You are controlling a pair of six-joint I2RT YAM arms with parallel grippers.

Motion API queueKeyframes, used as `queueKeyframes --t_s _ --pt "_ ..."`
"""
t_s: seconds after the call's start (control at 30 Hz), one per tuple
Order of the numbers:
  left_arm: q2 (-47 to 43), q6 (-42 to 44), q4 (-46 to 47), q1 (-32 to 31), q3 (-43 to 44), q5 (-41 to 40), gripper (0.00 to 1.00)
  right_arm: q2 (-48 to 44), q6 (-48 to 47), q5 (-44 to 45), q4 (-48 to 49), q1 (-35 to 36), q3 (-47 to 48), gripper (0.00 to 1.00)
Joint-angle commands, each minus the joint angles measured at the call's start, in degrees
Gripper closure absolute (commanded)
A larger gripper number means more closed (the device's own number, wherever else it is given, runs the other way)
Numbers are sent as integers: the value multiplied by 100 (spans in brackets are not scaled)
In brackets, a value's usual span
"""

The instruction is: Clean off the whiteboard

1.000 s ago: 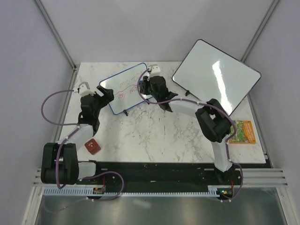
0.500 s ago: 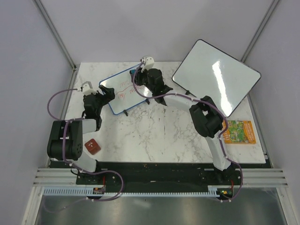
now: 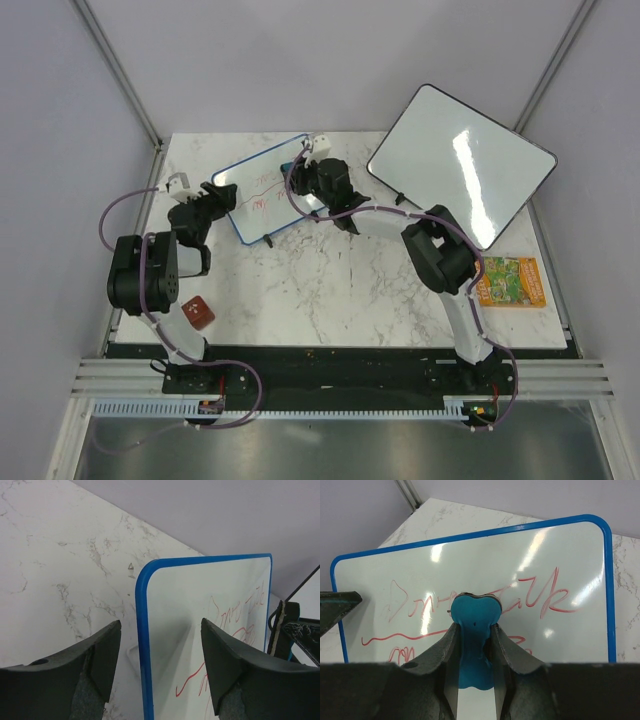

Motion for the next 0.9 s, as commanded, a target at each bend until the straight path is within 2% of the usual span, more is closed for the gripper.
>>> queueKeyframes --t_s 0.0,0.13,0.27,0.47,0.5,0.6,0.77,0.87 --pt "300 -514 1193 129 -7 631 34 -325 -121 64 305 -15 -112 100" --pt "616 -620 1896 191 -34 947 43 -316 -217 239 244 -24 -164 100" --pt "748 -664 2203 191 28 1280 52 -343 -209 512 252 -24 -296 100" --pt "1047 -972 2758 279 72 1677 82 -281 -147 793 94 -156 -296 100" --pt "1091 -1033 2828 305 54 1686 90 -281 -165 907 68 -156 -296 100" --pt "1171 -1156 2943 401 -25 1686 98 -185 -419 1259 24 -156 -244 100" --pt "1206 -1227 2943 437 -42 1642 98 175 -534 1382 -135 -200 72 100" --pt "1232 -1350 2943 481 -86 1598 98 386 -464 1007 -134 -252 257 100"
